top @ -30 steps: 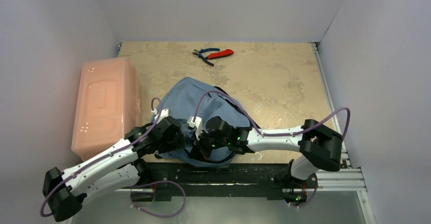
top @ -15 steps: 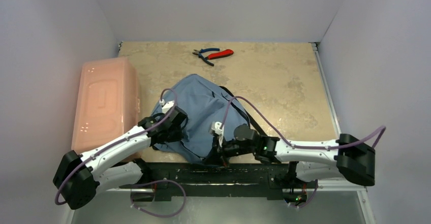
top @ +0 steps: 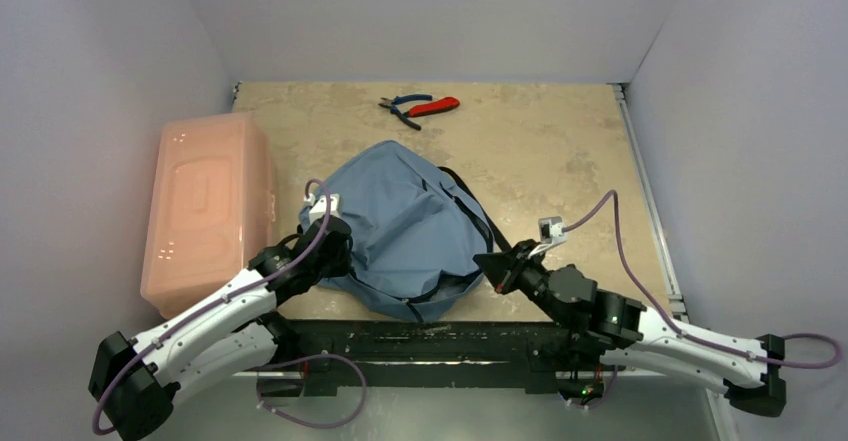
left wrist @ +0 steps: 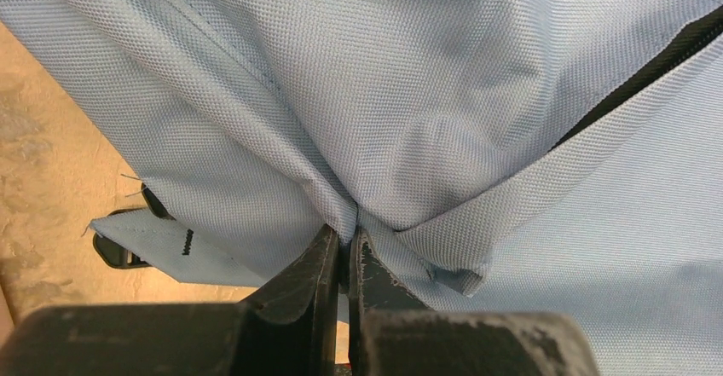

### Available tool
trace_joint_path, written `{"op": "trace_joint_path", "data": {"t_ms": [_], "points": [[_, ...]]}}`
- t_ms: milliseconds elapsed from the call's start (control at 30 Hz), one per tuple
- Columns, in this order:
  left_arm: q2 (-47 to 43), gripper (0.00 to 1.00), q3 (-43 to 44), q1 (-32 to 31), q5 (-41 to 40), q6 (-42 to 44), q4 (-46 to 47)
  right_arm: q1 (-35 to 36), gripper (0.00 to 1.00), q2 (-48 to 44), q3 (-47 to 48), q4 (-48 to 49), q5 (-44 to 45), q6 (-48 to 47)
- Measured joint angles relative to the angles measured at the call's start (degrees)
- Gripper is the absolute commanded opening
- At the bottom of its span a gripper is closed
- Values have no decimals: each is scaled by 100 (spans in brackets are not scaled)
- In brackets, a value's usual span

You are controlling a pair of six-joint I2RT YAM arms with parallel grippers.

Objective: Pack the student bag
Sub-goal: Zip the student bag at the center of the board.

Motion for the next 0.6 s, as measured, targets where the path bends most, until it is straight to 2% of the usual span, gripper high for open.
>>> {"op": "trace_joint_path", "data": {"t_ms": [100,167,300,333,367,600], "points": [[-39,0,0,15,33,131,26,-2,1,525,50,-184,146,-109],[-55,0,0,15,83,181,35,4,11,1091,195,-254,-105,-304],[-59,0,0,26,149,188,35,4,23,2334,1025,-588,-1047,-516],[-59,0,0,26,157,188,35,4,32,2594,1257,-640,-1355,-529],[-61,0,0,26,166,188,35,7,36,2771,1423,-643,-1652,-535],[-76,0,0,26,201,188,35,11,53,3790,1939,-678,-3523,-553]]}}
